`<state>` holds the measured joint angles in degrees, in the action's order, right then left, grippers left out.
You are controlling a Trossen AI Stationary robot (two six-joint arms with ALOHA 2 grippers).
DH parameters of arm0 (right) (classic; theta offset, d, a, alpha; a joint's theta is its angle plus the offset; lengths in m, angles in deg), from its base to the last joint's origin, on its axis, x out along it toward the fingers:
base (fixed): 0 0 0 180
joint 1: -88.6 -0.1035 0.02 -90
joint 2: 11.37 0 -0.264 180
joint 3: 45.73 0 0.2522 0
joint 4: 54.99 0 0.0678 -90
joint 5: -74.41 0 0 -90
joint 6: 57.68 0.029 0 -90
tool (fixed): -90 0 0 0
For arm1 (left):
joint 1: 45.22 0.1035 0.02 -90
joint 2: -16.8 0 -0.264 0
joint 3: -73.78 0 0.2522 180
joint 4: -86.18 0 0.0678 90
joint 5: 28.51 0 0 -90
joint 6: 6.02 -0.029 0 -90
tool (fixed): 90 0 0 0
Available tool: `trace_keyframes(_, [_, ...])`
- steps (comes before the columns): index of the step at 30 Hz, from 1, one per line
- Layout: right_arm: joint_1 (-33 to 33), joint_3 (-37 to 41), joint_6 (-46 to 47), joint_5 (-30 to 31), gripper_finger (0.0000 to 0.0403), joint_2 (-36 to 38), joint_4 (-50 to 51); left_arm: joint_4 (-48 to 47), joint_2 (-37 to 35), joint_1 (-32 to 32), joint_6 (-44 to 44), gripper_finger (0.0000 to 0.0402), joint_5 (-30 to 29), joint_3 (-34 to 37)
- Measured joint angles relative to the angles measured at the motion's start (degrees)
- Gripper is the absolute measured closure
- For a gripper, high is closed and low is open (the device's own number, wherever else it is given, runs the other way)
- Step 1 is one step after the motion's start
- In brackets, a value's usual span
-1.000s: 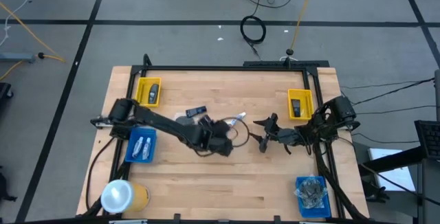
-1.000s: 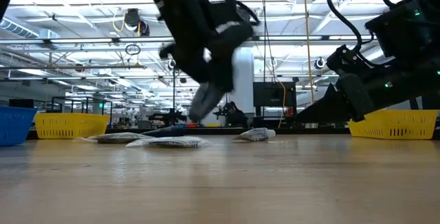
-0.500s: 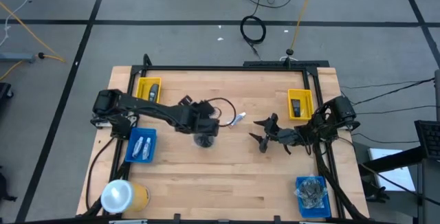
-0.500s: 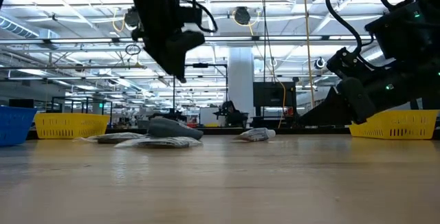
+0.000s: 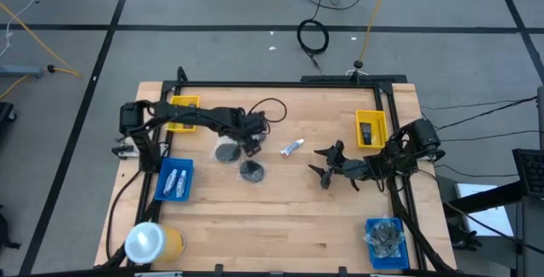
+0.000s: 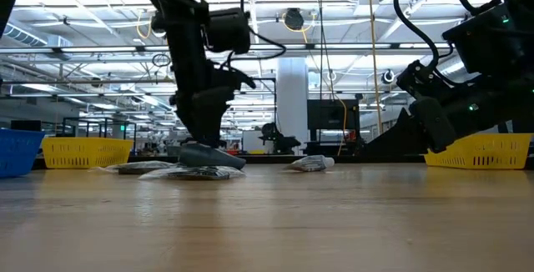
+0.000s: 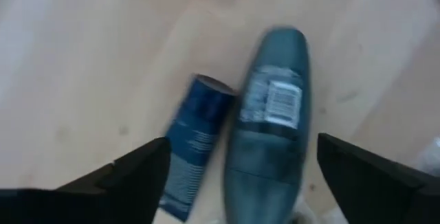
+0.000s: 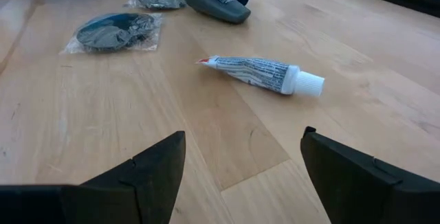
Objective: Pick & Place Travel size toiletries
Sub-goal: Put the gray deodorant into the left yellow basket
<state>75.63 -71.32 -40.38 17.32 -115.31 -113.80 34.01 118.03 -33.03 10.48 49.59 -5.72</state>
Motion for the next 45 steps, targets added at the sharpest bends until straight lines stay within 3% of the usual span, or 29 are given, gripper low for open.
trace_keyframes(3, [0.0,0.0,0.0,0.0,0.0124,0.0,0.0,2.82,0.02,-0.31,-1.63,0.0021,3.26,1.72])
trace_keyframes(8, [0.0,0.0,0.46,0.0,0.0124,0.0,0.0,3.28,0.0,-2.69,-0.6,0.0029,-0.17,4.26])
trace_keyframes(17, [0.0,0.0,0.46,0.02,0.0124,0.0,0.0,13.82,0.02,-5.3,1.68,0.0135,-4.73,9.73])
trace_keyframes(23, [0.0,0.0,0.48,0.02,0.0124,0.0,0.0,14.34,0.0,-5.38,2.03,0.0216,-5.21,10.05])
trace_keyframes(28, [0.0,0.0,0.48,0.02,0.0124,0.0,0.0,12.73,-1.65,-6.66,3.1,0.0218,-5.19,10.03])
trace_keyframes(31, [0.0,0.0,0.64,0.02,0.0124,0.0,0.05,7.98,-5.49,-7.79,5.83,0.0218,-5.88,10.01])
trace_keyframes(37, [0.02,0.0,1.09,0.03,0.0124,0.0,0.65,-13.7,-18.55,-8.71,19.97,0.0198,-15.89,9.92])
trace_keyframes(42, [0.0,0.0,1.09,0.02,0.0124,0.0,0.68,-33.11,-25.41,-0.49,37.69,0.02,-17.13,9.92])
trace_keyframes(45, [0.02,0.0,1.07,0.02,0.0124,0.0,0.63,-38.3,-26.14,6.3,40.68,0.0205,-16.33,10.0])
